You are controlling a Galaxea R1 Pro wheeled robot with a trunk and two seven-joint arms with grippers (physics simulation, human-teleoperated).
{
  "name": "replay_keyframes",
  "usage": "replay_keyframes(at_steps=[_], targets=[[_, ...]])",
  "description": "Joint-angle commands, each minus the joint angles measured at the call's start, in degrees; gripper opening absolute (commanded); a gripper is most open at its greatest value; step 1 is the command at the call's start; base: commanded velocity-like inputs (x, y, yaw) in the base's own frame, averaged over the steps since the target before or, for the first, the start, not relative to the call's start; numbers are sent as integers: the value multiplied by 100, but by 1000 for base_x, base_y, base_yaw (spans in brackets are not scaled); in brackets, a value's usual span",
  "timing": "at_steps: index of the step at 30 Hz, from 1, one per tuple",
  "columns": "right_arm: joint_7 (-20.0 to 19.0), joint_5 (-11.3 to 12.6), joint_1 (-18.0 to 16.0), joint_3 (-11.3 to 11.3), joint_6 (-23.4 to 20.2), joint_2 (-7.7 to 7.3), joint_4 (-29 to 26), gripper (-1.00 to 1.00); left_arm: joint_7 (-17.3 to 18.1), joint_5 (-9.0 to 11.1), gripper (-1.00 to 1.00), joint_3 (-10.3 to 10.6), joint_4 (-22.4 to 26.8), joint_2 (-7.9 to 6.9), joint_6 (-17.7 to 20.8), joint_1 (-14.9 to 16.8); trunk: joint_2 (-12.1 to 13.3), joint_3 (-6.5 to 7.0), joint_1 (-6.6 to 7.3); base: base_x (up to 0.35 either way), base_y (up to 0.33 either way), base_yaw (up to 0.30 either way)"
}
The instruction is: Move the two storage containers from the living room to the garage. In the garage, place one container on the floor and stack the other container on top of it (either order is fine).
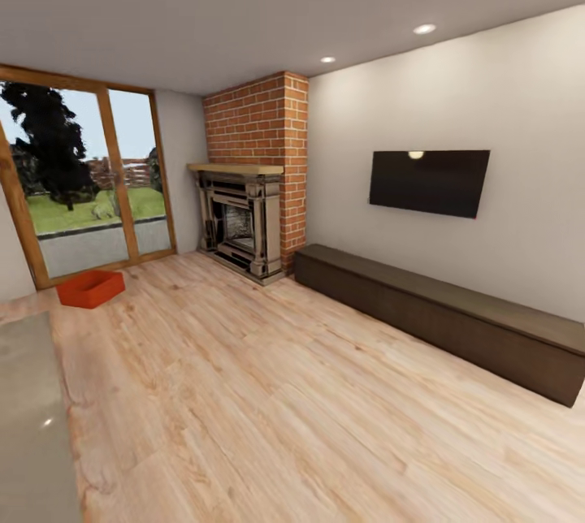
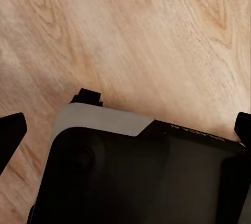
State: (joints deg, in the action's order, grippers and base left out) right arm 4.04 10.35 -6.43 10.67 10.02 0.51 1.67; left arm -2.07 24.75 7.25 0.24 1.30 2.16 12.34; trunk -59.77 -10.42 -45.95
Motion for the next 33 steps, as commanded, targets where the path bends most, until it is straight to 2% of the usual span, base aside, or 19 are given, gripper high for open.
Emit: replay_keyframes(at_steps=[1, 7, 33], targets=[[9, 55, -7, 49, 35, 2, 18, 100, -21, 48, 100, 49, 3, 2, 22, 5, -5, -8, -4, 332, 0, 263], [-4, 48, -7, 48, 35, 2, 18, 100, -21, 48, 100, 49, 3, 2, 22, 5, -5, -8, -4, 332, 0, 98], [0, 29, -7, 105, 30, -16, 18, 100, -21, 48, 100, 49, 3, 19, -1, 5, -5, -8, -4, 332, 0, 3]])
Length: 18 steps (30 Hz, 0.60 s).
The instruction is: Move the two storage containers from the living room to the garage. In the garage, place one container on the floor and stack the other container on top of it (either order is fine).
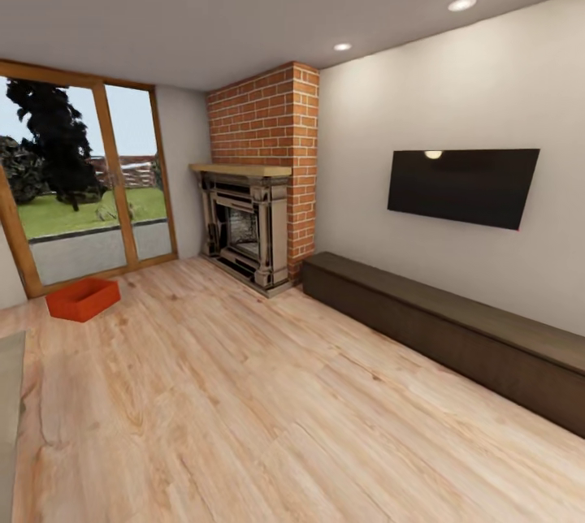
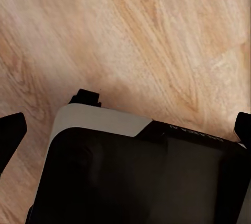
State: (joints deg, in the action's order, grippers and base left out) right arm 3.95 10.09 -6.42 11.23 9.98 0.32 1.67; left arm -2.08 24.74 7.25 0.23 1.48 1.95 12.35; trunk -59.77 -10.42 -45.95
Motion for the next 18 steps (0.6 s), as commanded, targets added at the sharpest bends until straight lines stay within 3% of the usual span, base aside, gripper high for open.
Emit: replay_keyframes(at_steps=[1, 10, 18], targets=[[9, 55, -8, 51, 35, 3, 18, 100, -21, 48, 100, 49, 3, 1, 18, 4, -4, -8, -4, 331, 0, 0], [66, 55, -8, 15, 50, 27, 18, 100, -21, 48, 100, 49, 3, 1, 7, 5, -4, -8, -4, 331, 0, 3], [70, 63, -8, 22, 32, 29, 18, 100, -21, 48, 100, 49, 3, 0, 8, 4, -4, -8, -4, 331, 0, 199]])
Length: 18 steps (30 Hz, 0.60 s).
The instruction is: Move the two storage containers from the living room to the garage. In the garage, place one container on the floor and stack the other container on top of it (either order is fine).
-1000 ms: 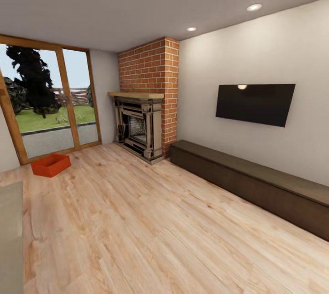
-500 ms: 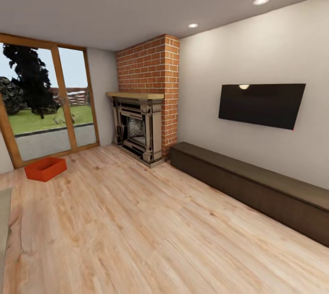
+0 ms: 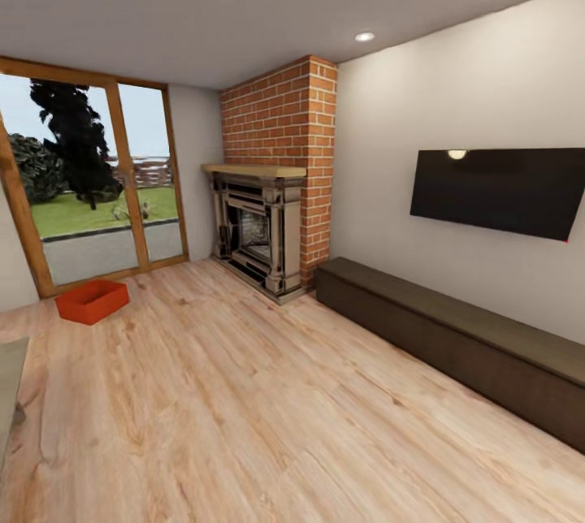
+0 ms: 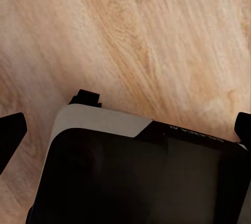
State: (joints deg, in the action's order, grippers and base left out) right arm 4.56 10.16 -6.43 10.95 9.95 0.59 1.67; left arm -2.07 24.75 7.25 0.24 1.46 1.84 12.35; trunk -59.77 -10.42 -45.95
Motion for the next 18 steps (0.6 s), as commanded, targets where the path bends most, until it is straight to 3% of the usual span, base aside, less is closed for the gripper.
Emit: replay_keyframes(at_steps=[1, 18], targets=[[9, 55, -7, 50, 34, 3, 18, 100, -21, 47, 100, 49, 3, 2, 19, 5, -5, -8, -4, 331, 0, 264], [18, 56, -7, 56, 33, 3, 18, 100, -21, 47, 100, 49, 3, 3, 18, 6, -5, -8, -4, 332, 0, 276]])
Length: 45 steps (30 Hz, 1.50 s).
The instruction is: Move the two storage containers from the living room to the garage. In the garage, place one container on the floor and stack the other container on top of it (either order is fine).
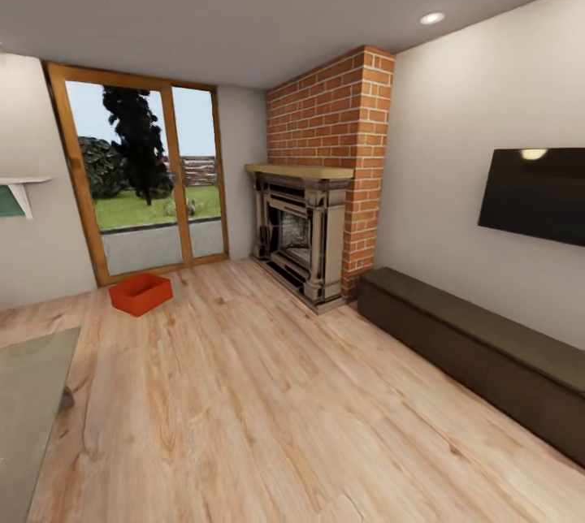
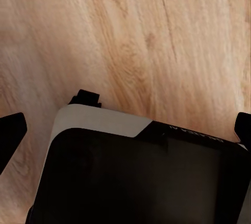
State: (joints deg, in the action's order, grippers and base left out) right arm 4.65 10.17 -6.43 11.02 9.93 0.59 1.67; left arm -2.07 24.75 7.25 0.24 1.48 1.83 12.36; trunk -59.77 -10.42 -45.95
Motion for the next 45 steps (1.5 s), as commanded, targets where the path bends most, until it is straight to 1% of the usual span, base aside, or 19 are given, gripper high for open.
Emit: replay_keyframes(at_steps=[1, 15, 19, 37, 45], targets=[[9, 55, -7, 49, 35, 3, 18, 100, -21, 47, 100, 49, 3, 2, 19, 4, -5, -8, -4, 332, 0, 278], [0, 55, -7, 49, 35, 3, 18, 100, -21, 47, 100, 49, 3, 2, 19, 3, -5, -8, -4, 332, 0, 267], [-53, 53, -7, 49, 35, -4, 18, 100, -21, 47, 100, 49, 3, 2, 16, 3, -5, -8, -4, 331, 0, 68], [-56, 49, -7, 22, 48, 6, 18, 100, -21, 47, 100, 49, 2, 2, 2, 3, -5, -8, -4, 332, 0, 3], [-52, 55, -7, 28, 45, 3, 18, 100, -21, 47, 100, 49, 3, 2, 2, 3, -5, -8, -4, 331, 0, 193]])
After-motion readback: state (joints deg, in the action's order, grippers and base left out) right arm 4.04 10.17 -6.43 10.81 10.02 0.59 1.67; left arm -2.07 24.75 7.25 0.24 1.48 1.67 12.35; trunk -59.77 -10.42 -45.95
